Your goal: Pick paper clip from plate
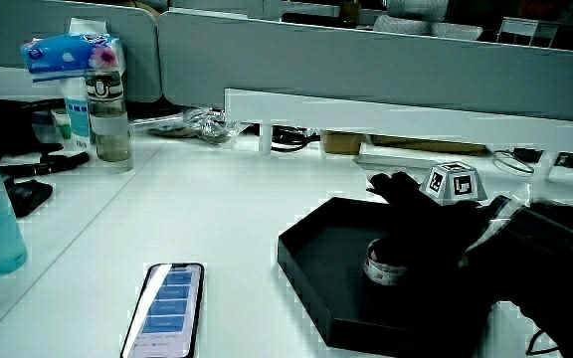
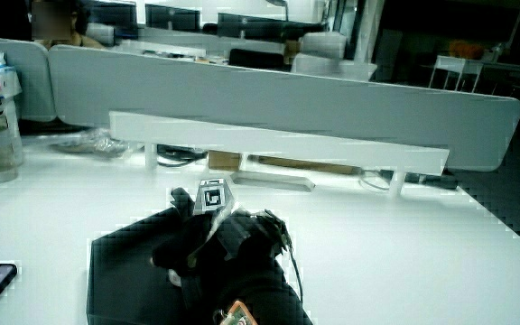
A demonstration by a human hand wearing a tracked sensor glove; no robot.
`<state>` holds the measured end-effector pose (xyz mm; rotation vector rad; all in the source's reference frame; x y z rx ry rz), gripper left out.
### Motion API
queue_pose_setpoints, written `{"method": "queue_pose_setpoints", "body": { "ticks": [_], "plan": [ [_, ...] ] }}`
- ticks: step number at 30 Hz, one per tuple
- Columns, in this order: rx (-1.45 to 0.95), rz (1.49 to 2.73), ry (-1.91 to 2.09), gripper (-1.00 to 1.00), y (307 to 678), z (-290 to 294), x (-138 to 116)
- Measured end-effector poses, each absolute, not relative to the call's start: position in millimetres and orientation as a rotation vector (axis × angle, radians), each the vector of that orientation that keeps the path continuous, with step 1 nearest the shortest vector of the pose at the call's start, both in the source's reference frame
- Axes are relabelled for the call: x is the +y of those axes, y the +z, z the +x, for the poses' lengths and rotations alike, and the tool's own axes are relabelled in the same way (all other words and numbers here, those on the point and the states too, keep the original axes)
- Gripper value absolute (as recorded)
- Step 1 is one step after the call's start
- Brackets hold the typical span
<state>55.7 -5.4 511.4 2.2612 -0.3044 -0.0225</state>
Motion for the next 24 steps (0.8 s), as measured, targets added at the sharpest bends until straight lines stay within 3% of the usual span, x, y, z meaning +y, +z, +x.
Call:
{"method": "queue_pose_setpoints", "body": {
  "ticks": [6,8,14,24],
  "plan": [
    [-0.339,2.048,-0.164,0.00,537,49,2],
    [-0.371,2.026,-0.153,0.25,539,44,4],
    [-0.362,2.114,-0.159,1.00,545,44,5],
    [-0.369,2.154,-0.163,1.00,539,44,4]
  ]
}}
